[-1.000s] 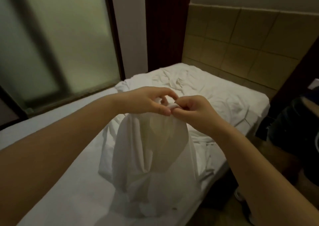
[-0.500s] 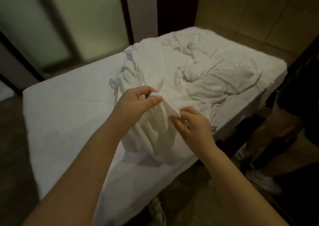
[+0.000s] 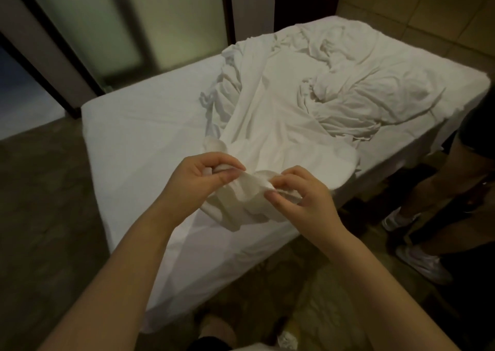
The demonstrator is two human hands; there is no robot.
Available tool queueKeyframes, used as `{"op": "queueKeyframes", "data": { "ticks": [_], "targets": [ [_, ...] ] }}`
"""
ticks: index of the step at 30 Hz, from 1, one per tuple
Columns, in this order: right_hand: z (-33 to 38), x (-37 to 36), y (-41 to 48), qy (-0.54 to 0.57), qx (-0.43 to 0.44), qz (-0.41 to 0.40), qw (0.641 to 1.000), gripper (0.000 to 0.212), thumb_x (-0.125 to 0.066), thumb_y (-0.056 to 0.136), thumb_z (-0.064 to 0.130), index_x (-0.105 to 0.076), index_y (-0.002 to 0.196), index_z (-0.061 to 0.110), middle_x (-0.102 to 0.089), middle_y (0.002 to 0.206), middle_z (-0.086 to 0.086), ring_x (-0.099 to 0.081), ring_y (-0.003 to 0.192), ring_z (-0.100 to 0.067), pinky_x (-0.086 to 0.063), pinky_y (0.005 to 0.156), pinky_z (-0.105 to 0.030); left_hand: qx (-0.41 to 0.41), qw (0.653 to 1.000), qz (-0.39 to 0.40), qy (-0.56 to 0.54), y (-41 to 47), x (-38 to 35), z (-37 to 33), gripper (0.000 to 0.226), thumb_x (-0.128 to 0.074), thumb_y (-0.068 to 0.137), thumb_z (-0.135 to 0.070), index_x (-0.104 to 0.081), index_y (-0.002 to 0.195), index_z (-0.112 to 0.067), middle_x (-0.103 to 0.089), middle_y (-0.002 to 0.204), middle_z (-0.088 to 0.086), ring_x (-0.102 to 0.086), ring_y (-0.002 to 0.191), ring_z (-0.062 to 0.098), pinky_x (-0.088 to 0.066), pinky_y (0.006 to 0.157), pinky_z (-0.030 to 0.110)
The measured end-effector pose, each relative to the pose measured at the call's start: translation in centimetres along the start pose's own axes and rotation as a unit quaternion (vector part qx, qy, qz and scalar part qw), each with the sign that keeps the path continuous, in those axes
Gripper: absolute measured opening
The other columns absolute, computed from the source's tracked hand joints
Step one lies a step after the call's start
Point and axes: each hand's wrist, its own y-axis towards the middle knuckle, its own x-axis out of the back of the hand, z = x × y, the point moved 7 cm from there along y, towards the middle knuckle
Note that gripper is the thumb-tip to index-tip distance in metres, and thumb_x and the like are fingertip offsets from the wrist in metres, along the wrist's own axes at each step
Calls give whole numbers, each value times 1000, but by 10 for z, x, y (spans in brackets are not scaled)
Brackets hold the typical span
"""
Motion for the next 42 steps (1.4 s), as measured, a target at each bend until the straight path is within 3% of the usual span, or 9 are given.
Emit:
{"op": "queueKeyframes", "data": {
  "ticks": [2,5,10,18,22,29,35,38,42],
  "targets": [
    [12,-17,9,-23,6,51,998,21,-68,82,32,-66,102,29,-49,88,16,-50,83,-1,-39,68,-11,-10,999,31,8,-3,8,-3,36,-64,82,-6,-73,65,-36,-67,69,-19,-61,75,-3,-45,69,8],
    [39,-48,25,-91,63,82,990,22,-66,81,36,-70,94,19,-50,82,12,-48,71,-1,-35,64,-14,-18,999,37,22,-4,32,-2,36,-63,83,-4,-72,64,-33,-67,68,-20,-62,76,-4,-44,70,6],
    [74,-99,39,-228,155,25,961,33,-55,82,41,-61,65,13,-51,71,5,-40,64,-9,-27,64,-23,-29,999,14,-9,-5,95,7,37,-62,83,-3,-74,63,-31,-67,68,-16,-61,73,-3,-47,72,9],
    [72,-191,38,-338,186,15,923,44,-48,87,46,-68,63,15,-60,77,2,-55,73,-22,-35,72,-31,-20,999,-27,5,-15,204,43,44,-61,85,-3,-73,60,-37,-67,70,-19,-59,73,-7,-45,65,4],
    [109,-225,50,-321,205,-27,924,40,-50,87,41,-59,58,15,-57,61,4,-53,63,-21,-27,64,-31,2,996,-81,48,-33,277,57,35,-61,85,-3,-72,65,-30,-67,68,-22,-59,70,-8,-44,63,2],
    [111,-300,43,-328,194,91,920,36,-45,80,48,-51,56,22,-54,52,10,-48,61,-18,-29,62,-29,71,978,-144,134,-61,361,93,34,-60,87,-15,-72,67,-40,-64,74,-25,-56,77,-3,-40,67,16],
    [80,-281,32,-251,107,104,957,37,-45,84,46,-45,60,18,-48,56,10,-41,65,-16,-31,61,-31,51,985,-98,132,-35,334,96,21,-61,87,-8,-67,77,-25,-63,74,-22,-53,69,-18,-37,58,-4],
    [90,-288,27,-233,109,182,949,33,-42,84,49,-55,72,21,-54,68,10,-45,78,-16,-34,71,-34,42,990,-80,111,-28,323,93,20,-61,87,-8,-67,76,-24,-64,73,-21,-53,70,-19,-36,59,-6],
    [109,-318,21,-107,19,278,954,42,-49,93,44,-45,132,31,-58,94,10,-48,86,-5,-38,82,-26,8,991,45,122,-24,291,80,25,-59,86,1,-67,75,-20,-65,68,-25,-58,77,-11,-41,69,-1]
  ]
}}
